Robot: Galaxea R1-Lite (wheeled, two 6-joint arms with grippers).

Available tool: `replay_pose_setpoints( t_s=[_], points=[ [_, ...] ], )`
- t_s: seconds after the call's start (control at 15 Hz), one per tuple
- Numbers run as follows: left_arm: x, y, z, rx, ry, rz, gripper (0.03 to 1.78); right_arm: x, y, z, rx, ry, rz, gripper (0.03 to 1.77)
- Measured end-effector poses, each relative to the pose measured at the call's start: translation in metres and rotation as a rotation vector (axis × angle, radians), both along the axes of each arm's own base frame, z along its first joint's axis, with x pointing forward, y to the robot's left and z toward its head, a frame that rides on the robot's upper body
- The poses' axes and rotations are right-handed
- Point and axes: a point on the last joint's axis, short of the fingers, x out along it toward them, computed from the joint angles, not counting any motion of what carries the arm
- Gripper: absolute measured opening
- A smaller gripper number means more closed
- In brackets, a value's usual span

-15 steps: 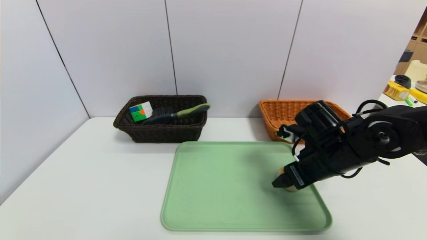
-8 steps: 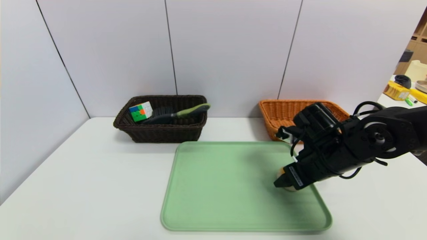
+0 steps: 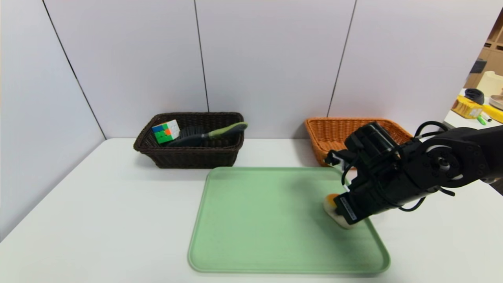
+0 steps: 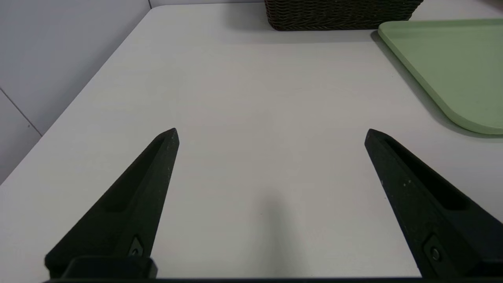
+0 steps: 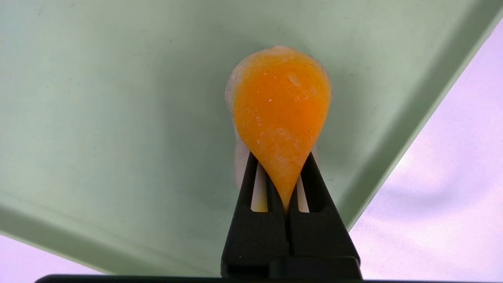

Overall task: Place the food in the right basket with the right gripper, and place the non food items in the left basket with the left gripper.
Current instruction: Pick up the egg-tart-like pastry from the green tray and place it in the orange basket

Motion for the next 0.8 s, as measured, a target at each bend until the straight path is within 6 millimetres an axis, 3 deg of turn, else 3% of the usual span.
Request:
replay_pose_setpoints(
  t_s=[0.4, 0.8],
  points=[
    [0.000, 0.000, 0.000, 0.000, 0.000, 0.000, 1.69, 0.001, -0.002, 0.021, 0.032, -0.067, -0.009, 0.07],
    [0.000, 0.000, 0.000, 0.000, 0.000, 0.000, 1.69, 0.020, -0.005, 0.079, 0.124, -0.279, -0.043, 0.07]
  ],
)
